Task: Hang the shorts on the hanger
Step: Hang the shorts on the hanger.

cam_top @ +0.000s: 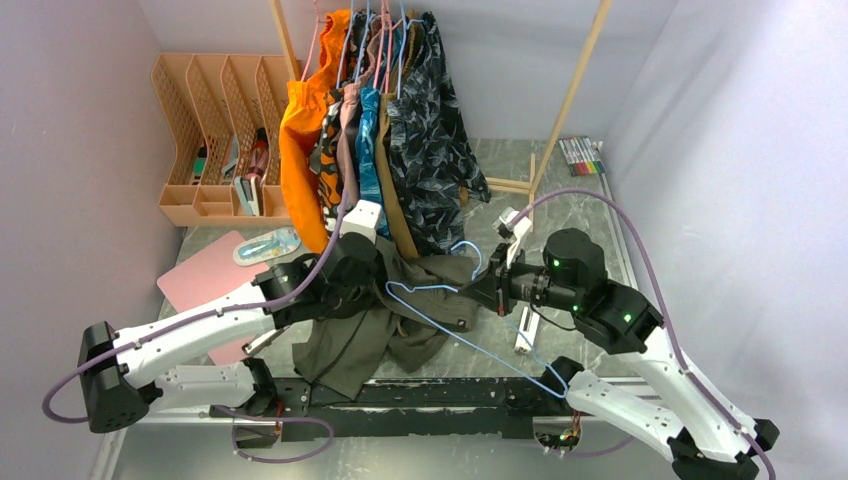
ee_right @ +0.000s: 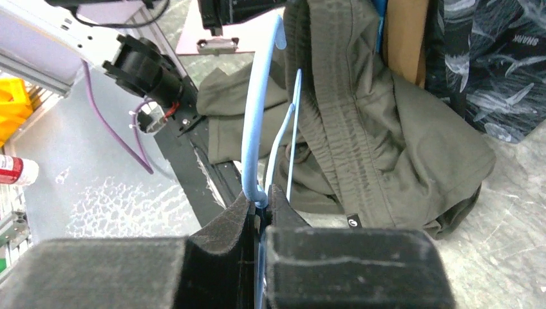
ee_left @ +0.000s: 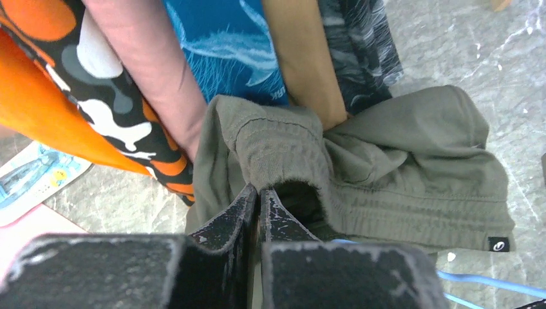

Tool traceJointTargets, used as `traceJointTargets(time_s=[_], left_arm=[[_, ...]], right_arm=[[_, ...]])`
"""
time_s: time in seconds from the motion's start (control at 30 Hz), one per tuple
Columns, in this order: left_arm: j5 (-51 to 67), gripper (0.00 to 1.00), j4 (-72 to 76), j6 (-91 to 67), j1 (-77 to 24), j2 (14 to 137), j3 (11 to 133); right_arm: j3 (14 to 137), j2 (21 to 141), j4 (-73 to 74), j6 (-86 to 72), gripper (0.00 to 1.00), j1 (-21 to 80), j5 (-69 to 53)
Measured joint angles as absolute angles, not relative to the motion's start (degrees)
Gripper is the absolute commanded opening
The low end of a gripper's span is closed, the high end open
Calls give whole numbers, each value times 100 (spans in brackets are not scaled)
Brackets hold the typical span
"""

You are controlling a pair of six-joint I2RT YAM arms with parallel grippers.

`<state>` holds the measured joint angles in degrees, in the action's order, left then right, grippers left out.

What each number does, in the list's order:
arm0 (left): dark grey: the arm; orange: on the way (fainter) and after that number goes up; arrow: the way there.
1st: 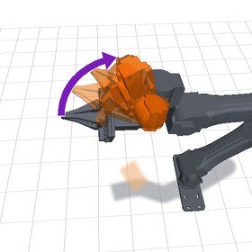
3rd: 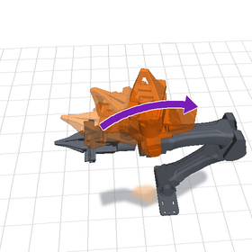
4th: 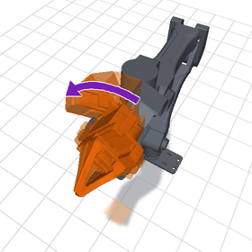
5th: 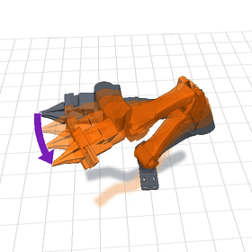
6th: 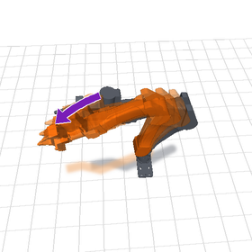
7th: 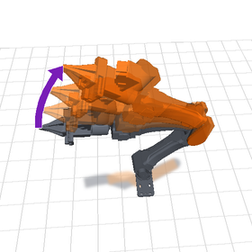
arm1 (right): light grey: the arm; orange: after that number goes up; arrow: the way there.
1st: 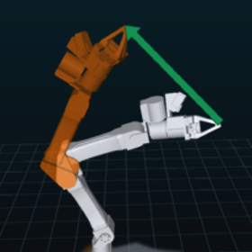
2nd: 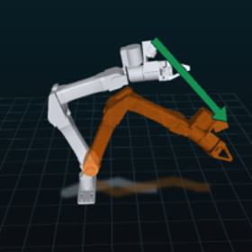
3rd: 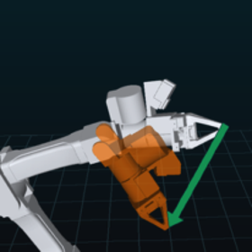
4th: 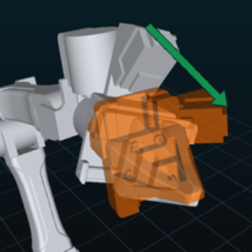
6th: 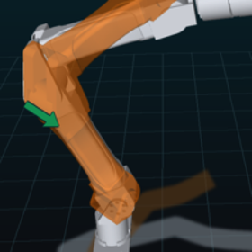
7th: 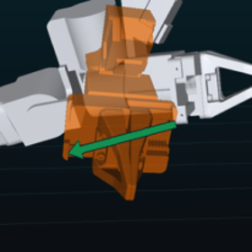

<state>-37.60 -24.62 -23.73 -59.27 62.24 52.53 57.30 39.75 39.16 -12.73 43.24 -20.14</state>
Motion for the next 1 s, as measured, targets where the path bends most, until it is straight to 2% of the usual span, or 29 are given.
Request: traceJointTargets(time_s=[0.37,0.7,0.83,1.0], left_arm=[[-3422,7,-2375,-2248,-5771,6639,5513],[-3061,7,-2528,-2491,-5756,6486,5262],[-3013,7,-2604,-2530,-5756,6486,5168],[-3002,7,-2600,-2526,-5734,6484,5168]], right_arm=[[5734,4582,4016,-1144,0,4335,-1516],[5734,4921,4154,-1260,0,4364,-701],[5734,4858,4143,-1245,0,4362,-978],[5734,4390,3905,-1201,0,4362,-2112]])
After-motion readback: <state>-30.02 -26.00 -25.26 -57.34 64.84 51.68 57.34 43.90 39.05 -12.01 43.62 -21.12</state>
